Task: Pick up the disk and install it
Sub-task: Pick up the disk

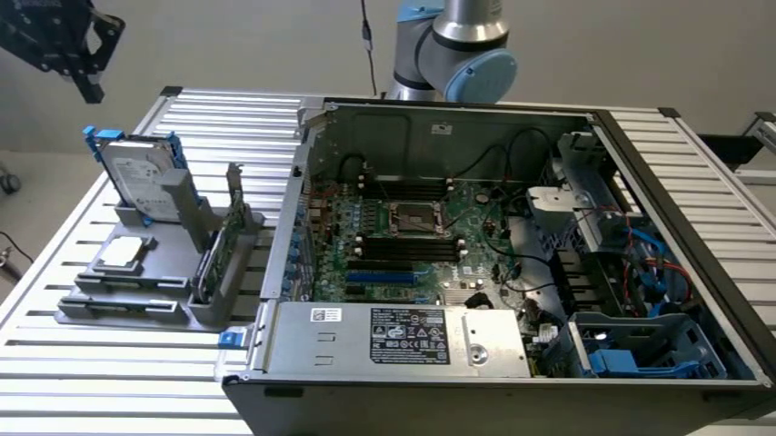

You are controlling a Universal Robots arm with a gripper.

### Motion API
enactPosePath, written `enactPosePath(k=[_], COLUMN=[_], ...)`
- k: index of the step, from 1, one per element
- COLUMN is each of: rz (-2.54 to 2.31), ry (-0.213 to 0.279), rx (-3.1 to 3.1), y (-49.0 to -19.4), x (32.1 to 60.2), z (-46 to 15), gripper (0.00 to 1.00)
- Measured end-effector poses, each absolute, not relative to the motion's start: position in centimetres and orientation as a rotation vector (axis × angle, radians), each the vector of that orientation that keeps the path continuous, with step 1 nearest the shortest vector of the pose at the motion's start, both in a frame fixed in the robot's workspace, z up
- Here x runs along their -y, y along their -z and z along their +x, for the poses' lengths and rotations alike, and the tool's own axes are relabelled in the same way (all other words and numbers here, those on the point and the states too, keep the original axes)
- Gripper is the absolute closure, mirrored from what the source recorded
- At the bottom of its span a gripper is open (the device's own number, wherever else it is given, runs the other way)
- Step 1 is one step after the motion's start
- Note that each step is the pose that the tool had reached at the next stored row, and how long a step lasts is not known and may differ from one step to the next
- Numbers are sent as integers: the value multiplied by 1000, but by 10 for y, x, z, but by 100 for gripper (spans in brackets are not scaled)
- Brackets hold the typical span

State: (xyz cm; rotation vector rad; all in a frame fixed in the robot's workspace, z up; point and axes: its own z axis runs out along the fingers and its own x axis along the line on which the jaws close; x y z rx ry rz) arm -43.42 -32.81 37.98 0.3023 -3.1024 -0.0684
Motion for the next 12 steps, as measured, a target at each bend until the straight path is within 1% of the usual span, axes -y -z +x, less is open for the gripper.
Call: enactPosePath(k=[12], rz=[636], ry=[64], rx=[3047], y=[-376], x=[328], z=[-434], gripper=[89])
